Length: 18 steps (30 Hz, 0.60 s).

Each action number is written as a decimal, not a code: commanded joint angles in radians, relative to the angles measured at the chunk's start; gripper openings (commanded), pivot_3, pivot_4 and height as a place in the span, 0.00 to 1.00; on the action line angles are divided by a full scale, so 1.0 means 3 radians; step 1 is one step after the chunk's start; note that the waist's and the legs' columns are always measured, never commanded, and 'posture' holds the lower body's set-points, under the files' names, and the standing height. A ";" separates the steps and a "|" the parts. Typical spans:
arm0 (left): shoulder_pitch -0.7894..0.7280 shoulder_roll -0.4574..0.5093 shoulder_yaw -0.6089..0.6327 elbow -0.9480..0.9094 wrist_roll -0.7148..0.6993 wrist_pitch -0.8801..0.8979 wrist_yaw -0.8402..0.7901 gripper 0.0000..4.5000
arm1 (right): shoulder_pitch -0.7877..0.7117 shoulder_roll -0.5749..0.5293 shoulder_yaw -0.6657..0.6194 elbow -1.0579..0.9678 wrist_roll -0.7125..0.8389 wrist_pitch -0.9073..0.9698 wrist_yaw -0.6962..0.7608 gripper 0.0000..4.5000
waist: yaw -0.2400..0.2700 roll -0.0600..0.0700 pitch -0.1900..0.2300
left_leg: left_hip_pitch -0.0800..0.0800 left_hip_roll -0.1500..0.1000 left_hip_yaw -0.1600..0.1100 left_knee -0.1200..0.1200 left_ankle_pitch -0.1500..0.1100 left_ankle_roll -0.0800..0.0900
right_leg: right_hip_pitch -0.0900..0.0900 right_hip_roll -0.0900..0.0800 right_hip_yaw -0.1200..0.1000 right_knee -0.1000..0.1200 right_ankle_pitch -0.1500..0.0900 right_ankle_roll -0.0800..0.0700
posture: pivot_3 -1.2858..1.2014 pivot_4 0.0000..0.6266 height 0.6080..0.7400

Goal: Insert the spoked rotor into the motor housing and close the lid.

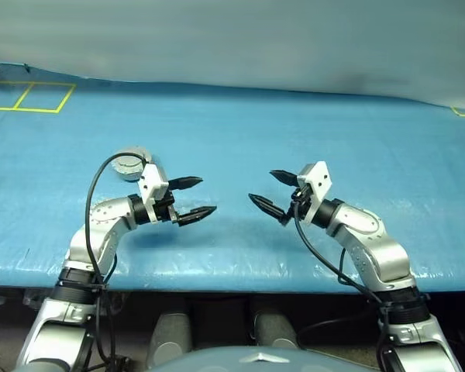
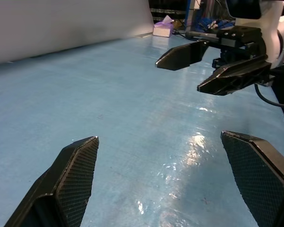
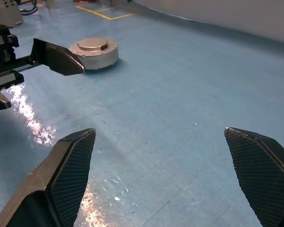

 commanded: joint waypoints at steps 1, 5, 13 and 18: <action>0.0040 -0.0007 -0.0052 -0.0120 0.0050 -0.0097 -0.0077 1.00 | -0.0013 0.0002 -0.0105 0.0022 -0.0167 -0.0226 -0.0115 0.99 | 0.0000 0.0000 0.0000 | 0.0000 0.0000 0.0000 0.0000 0.0000 0.0000 | 0.0000 0.0000 0.0000 0.0000 0.0000 0.0001 | 0.52 0.24 1.00; 0.0059 -0.0098 -0.0025 -0.0084 0.0064 -0.0168 -0.0040 1.00 | 0.0017 0.0020 -0.0078 0.0011 -0.0206 -0.0239 -0.0129 0.99 | 0.0005 0.0000 0.0000 | 0.0001 0.0000 0.0000 0.0002 0.0000 0.0000 | 0.0001 0.0000 0.0000 0.0001 -0.0001 0.0001 | 0.52 0.24 1.00; 0.0044 -0.0144 -0.0009 -0.0037 0.0119 -0.0231 0.0026 1.00 | 0.0003 0.0072 -0.0052 0.0084 -0.0355 -0.0316 -0.0214 0.99 | 0.0009 0.0000 0.0000 | 0.0001 0.0000 0.0000 0.0002 0.0000 0.0000 | 0.0001 0.0000 0.0000 0.0001 0.0000 0.0001 | 0.52 0.24 1.00; 0.0033 -0.0142 0.0000 -0.0026 0.0125 -0.0252 0.0050 1.00 | 0.0021 0.0100 -0.0049 0.0076 -0.0375 -0.0324 -0.0199 0.99 | 0.0012 0.0000 0.0000 | 0.0001 0.0000 0.0000 0.0003 0.0000 0.0000 | 0.0001 0.0000 0.0000 0.0001 -0.0001 0.0002 | 0.52 0.24 1.00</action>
